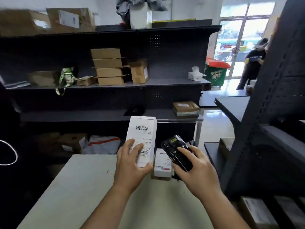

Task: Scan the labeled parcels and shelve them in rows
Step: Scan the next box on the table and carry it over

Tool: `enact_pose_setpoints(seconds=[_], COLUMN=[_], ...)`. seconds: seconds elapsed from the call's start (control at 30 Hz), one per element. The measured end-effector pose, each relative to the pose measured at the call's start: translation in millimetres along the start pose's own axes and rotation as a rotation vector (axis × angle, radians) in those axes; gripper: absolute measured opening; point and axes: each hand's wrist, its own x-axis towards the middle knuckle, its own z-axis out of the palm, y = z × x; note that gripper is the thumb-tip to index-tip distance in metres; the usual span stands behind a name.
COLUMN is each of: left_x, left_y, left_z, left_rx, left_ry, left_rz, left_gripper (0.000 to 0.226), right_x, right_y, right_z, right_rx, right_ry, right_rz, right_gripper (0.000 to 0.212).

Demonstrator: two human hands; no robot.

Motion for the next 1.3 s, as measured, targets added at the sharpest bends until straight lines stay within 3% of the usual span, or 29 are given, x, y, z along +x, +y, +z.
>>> enact_pose_setpoints(seconds=[0.37,0.6,0.8,1.03,1.3], left_x=[-163,-269,-356,-411,-407], left_y=[85,216,348,464,560], left_z=[6,52,101,164,296], left_rx=[-0.251,-0.345,-0.424,-0.539,-0.565], left_ry=[-0.433,-0.677,-0.780,-0.824,-0.837], left_rz=[0.288,0.514,0.691,0.745,0.769], left_gripper=[0.065,0.072,0.072,0.064,0.061], right_x=[-235,-369,-463,-507,-470], right_y=[-1,51,108,184,314], right_z=[-110,-219,-318,-403,-475], right_rx=[-0.220,-0.277,-0.329,-0.397,-0.402], right_ry=[0.299,0.531,0.664,0.765,0.741], right_rz=[0.358,0.608,0.770,0.842,0.891], right_gripper=[0.059,0.056,0.052,0.051,0.053])
